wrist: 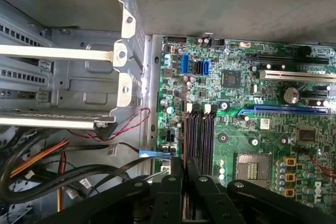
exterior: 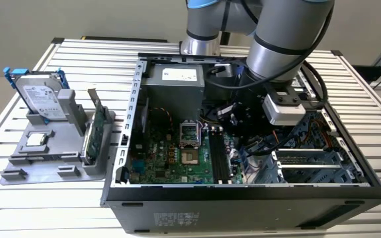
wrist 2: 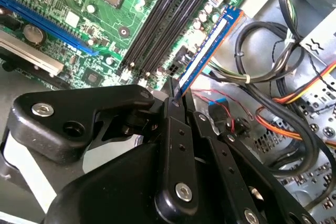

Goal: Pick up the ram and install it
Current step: 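Insert the ram into the slot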

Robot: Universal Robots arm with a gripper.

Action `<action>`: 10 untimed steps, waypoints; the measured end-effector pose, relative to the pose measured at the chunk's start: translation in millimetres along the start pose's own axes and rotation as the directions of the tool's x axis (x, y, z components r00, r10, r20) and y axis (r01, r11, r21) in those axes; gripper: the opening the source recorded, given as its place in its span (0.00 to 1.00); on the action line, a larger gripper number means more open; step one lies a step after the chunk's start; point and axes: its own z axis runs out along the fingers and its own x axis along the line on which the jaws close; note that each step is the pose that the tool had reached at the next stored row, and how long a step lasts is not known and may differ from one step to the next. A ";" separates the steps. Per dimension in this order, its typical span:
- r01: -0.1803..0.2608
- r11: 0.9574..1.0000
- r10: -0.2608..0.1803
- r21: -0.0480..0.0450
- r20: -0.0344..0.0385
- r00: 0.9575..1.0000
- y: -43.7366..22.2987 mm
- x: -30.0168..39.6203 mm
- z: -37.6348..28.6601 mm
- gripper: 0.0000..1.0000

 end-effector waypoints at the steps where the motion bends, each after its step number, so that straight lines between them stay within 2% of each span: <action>1: 0.000 1.000 0.000 0.000 0.001 1.000 -0.1 -0.7 0.6 0.00; 4: 0.000 1.000 -0.001 0.000 0.004 1.000 -0.4 -1.9 2.1 0.00; 6: 0.001 1.000 -0.001 0.004 0.006 1.000 -0.4 -2.6 2.7 0.00; 10: 0.002 1.000 -0.002 0.029 0.008 1.000 -0.6 -4.2 3.4 0.00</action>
